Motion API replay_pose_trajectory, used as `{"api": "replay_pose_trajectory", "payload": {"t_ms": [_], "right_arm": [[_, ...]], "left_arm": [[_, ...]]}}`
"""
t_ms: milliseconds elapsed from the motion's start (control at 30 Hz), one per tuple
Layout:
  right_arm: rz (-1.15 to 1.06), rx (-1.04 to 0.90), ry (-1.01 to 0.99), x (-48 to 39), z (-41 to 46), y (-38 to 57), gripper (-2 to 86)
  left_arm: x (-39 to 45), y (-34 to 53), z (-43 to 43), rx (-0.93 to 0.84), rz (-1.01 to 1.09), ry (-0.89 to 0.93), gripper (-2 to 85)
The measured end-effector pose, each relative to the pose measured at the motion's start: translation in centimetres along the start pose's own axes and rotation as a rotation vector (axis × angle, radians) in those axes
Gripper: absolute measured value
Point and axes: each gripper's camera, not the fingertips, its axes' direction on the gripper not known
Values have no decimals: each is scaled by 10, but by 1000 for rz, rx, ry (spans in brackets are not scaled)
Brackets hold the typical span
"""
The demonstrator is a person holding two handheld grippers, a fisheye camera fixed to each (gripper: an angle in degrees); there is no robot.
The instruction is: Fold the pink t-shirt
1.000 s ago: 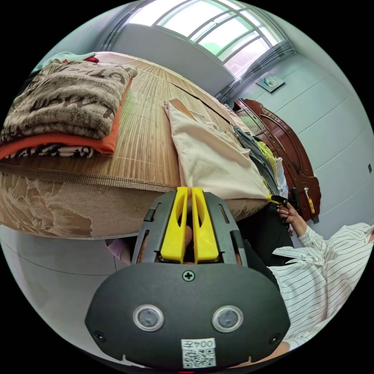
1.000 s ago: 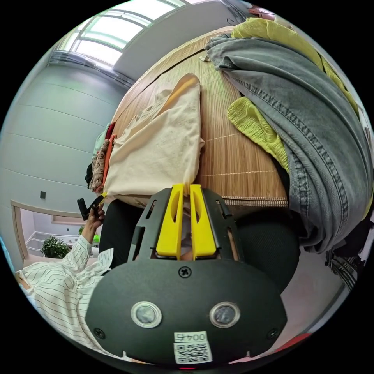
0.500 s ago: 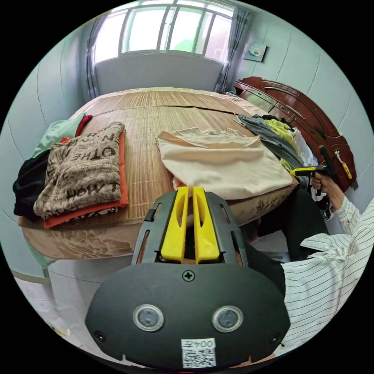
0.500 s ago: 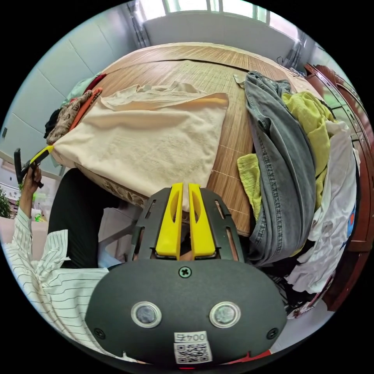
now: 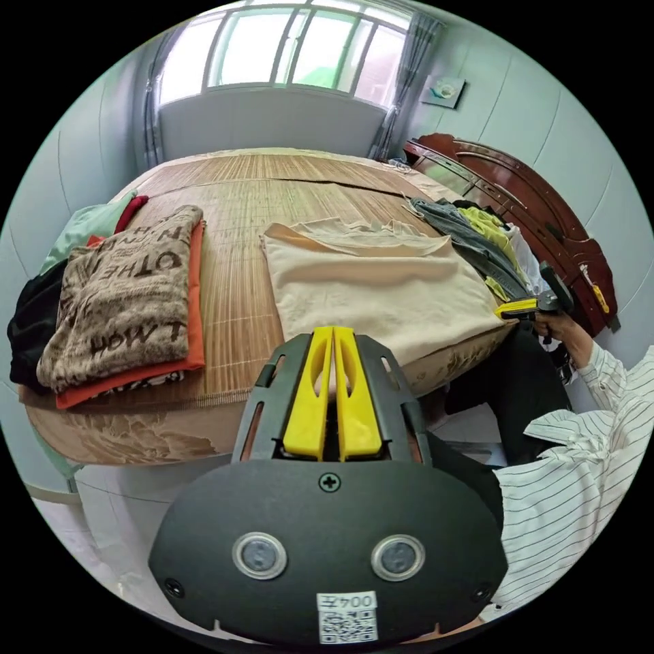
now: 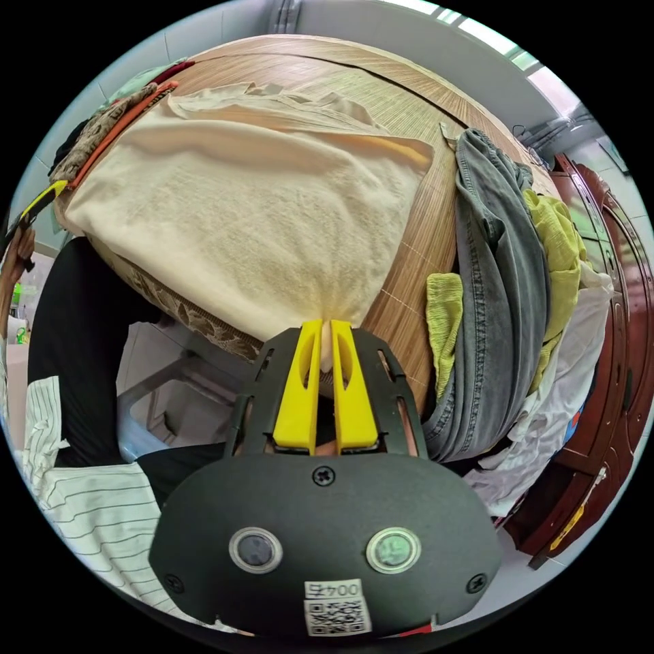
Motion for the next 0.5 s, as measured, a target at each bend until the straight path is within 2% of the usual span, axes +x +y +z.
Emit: {"api": "replay_pose_trajectory", "payload": {"t_ms": [200, 500], "right_arm": [[-41, -4, 14, -1, 6, -2, 41], [-61, 40, -60, 34, 13, 10, 14]], "left_arm": [[22, -31, 76, -196, 82, -34, 6], [26, -26, 90, -161, 102, -8, 3]]}}
